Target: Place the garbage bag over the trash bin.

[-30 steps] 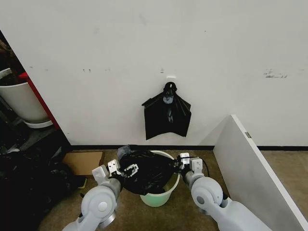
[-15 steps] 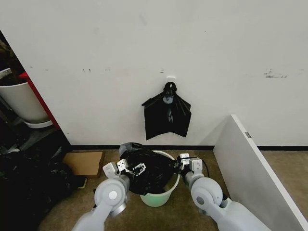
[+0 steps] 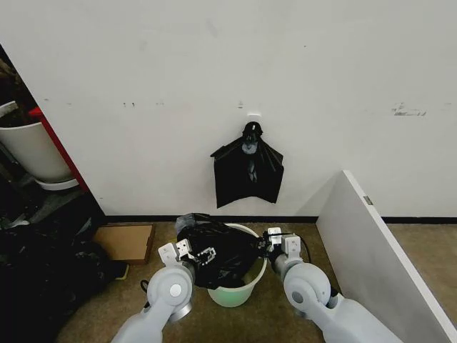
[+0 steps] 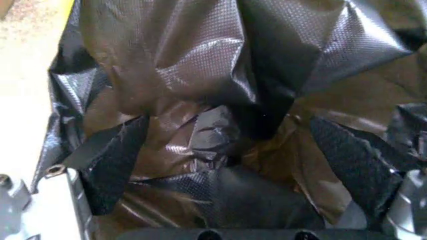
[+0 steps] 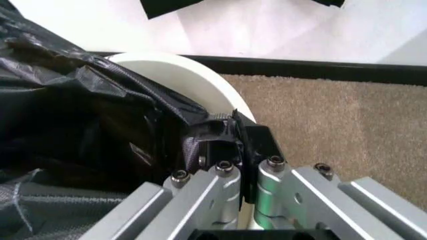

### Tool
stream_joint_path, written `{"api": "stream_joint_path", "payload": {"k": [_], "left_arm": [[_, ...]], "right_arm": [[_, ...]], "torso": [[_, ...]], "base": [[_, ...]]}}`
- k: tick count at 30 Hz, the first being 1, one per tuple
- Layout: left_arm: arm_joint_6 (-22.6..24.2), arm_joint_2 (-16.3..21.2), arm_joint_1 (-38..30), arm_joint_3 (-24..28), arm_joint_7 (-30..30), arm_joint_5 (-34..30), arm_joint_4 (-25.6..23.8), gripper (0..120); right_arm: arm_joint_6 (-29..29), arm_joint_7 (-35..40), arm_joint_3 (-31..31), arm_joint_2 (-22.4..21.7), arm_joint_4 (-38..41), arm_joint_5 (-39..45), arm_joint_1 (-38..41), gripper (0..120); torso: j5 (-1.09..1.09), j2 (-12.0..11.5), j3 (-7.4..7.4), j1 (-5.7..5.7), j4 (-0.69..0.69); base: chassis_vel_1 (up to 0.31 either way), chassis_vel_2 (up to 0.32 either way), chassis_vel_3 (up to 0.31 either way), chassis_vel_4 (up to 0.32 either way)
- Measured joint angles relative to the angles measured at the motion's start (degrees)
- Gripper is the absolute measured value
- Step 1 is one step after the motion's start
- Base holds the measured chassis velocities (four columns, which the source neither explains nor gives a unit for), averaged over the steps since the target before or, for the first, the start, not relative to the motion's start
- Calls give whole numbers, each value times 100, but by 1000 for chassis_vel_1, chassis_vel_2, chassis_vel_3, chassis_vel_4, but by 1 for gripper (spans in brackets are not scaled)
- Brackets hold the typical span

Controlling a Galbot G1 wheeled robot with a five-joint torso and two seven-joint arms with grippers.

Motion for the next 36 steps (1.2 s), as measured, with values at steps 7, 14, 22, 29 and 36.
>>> {"api": "stream_joint_path", "payload": {"k": [7,14,22,29,36], "left_arm": [[105,-161,-254,166,-153,79,278,93],[158,-313,-547,272,-455,82,587,79],[264,-378,-675,258,-686,-180,809,51],[300,-399,-738,244,-722,-272,979,26],[211,-310,-723,227,-651,-300,940,2]], "right_arm": [[1,-11,-5,15,-8,-2,-8,0],[2,-27,2,23,-33,-5,-5,0],[6,-56,12,29,-54,-10,-7,0],[7,-65,8,64,-87,-3,13,0],[28,-85,33,68,-83,-30,-32,0]], "torso": [[0,0,0,0,0],[0,0,0,0,-1],[0,0,0,0,0],[0,0,0,0,0],[-1,0,0,0,-1]], "base": [[0,0,0,0],[0,0,0,0],[0,0,0,0],[0,0,0,0],[0,0,0,0]]}}
